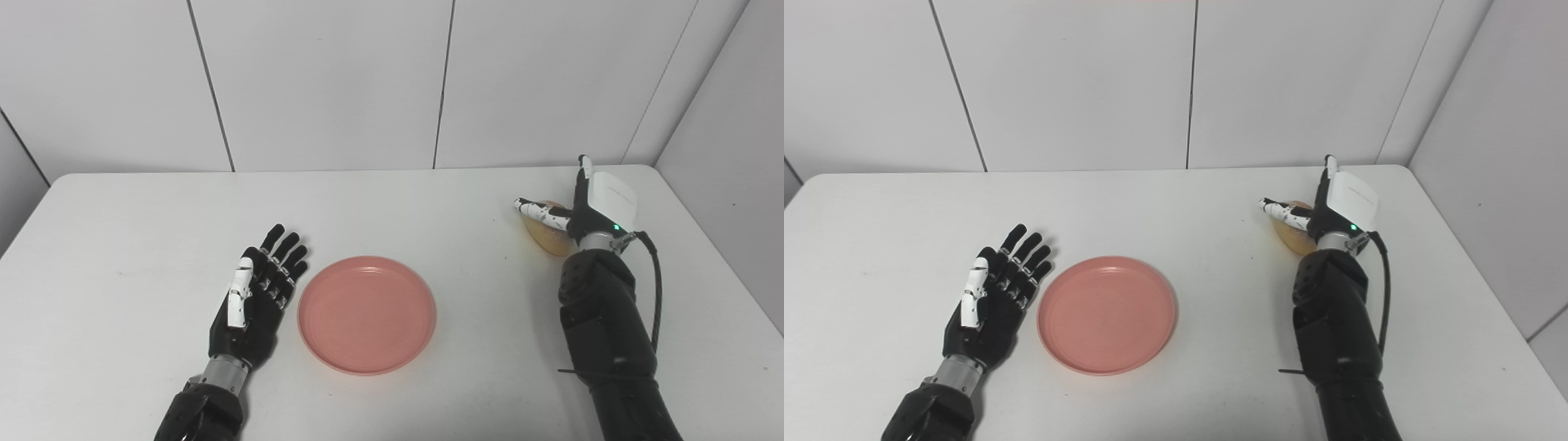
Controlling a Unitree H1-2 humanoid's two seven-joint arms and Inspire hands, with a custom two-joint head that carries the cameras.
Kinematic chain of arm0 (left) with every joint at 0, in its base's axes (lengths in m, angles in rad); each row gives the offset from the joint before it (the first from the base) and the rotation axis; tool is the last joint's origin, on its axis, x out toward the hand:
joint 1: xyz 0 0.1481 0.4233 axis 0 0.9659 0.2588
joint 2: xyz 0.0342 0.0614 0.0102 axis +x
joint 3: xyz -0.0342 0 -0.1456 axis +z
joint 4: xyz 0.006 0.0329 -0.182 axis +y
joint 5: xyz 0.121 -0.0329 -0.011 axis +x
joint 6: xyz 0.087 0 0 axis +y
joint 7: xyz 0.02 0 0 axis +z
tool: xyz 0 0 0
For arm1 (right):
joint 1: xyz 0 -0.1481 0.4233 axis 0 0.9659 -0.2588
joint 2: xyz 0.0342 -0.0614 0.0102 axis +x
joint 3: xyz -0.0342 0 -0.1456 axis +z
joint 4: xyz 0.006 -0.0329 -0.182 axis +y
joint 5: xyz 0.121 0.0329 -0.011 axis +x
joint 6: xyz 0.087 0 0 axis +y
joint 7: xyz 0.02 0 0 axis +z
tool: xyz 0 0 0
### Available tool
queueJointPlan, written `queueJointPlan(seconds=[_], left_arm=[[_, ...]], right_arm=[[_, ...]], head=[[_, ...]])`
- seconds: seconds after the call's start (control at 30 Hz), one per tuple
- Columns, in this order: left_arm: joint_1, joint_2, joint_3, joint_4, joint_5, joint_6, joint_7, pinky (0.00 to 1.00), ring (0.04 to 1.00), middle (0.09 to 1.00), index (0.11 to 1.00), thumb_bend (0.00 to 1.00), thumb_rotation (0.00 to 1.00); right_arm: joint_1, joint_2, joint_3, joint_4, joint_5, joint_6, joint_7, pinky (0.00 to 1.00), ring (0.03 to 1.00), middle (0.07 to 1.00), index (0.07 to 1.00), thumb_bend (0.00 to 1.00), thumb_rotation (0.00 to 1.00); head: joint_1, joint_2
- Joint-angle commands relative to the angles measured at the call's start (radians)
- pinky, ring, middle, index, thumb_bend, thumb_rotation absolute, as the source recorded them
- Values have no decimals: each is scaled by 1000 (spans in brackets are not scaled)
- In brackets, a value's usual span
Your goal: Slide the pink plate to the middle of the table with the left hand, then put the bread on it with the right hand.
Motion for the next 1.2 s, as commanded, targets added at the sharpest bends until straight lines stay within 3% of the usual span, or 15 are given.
queueJointPlan(seconds=[0.0, 0.1, 0.37, 0.5, 0.73, 1.17], left_arm=[[39, 8, 7, 38, 1, 25, 10, 971, 934, 934, 926, 318, 1000], [39, 8, 7, 39, -1, 27, 8, 970, 933, 934, 926, 318, 1000], [39, 13, 7, 49, 2, 16, 5, 973, 938, 939, 930, 311, 1000], [38, 14, 4, 58, 2, 9, -3, 982, 947, 950, 940, 316, 1000], [40, 15, 2, 60, -1, 7, -7, 983, 949, 951, 940, 310, 1000], [40, 11, 5, 57, -4, 16, 1, 981, 945, 949, 938, 308, 1000]], right_arm=[[-60, -10, -2, -13, -16, -3, -5, 832, 900, 926, 952, 999, 664], [-66, -10, 5, 1, -16, -3, 5, 800, 893, 921, 952, 1000, 680], [-76, -11, 6, 45, -20, -2, 10, 835, 906, 932, 956, 1000, 638], [-80, -19, 9, 74, 2, -2, -9, 758, 873, 910, 948, 1000, 619], [-81, -34, 16, 105, 22, -2, -23, 794, 866, 902, 945, 1000, 613], [-93, -42, 15, 167, 37, -2, -46, 768, 853, 895, 944, 1000, 597]], head=[[0, 1], [1, 2], [0, -3], [0, -7], [-1, -13], [-10, -22]])
